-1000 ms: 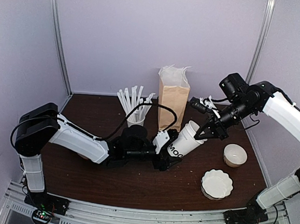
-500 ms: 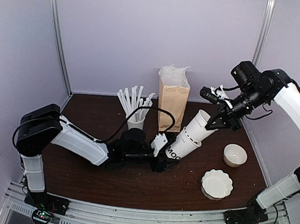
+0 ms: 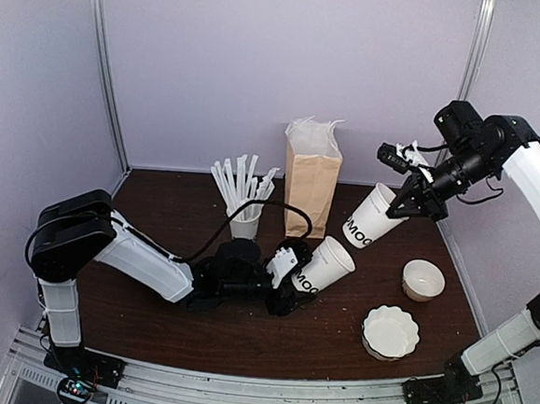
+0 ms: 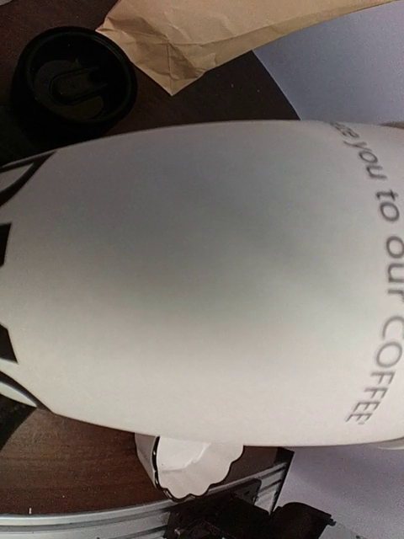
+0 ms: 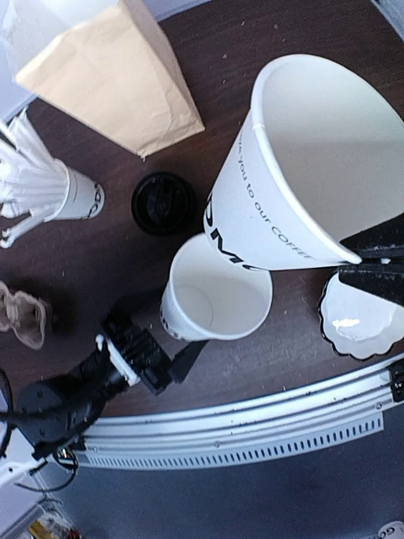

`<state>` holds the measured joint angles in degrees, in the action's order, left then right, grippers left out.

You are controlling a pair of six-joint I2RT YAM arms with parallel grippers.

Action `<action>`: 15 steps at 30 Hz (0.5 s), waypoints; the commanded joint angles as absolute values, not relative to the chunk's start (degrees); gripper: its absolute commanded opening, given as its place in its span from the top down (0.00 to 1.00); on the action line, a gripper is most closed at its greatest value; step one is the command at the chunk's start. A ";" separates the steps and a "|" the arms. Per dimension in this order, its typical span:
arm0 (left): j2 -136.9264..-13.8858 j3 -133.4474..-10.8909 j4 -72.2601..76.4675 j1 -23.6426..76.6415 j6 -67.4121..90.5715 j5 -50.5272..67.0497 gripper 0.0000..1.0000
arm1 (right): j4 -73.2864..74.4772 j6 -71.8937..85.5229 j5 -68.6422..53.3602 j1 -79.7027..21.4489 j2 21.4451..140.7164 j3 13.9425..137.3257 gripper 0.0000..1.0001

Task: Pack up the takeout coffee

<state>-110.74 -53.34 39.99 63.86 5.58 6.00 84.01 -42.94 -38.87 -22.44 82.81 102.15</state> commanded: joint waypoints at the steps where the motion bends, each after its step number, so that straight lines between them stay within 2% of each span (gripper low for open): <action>1: -109.23 -51.26 43.45 63.89 6.44 4.05 0.34 | 76.17 -38.52 -29.20 -20.44 80.14 99.94 1.00; 8: -105.31 -48.91 43.40 63.93 7.37 4.07 0.33 | 68.61 -32.57 -21.87 -20.22 83.22 94.62 1.00; 15: -103.21 -47.63 45.78 63.89 8.46 3.90 0.33 | 63.74 -30.50 -9.48 -20.21 89.18 89.61 1.00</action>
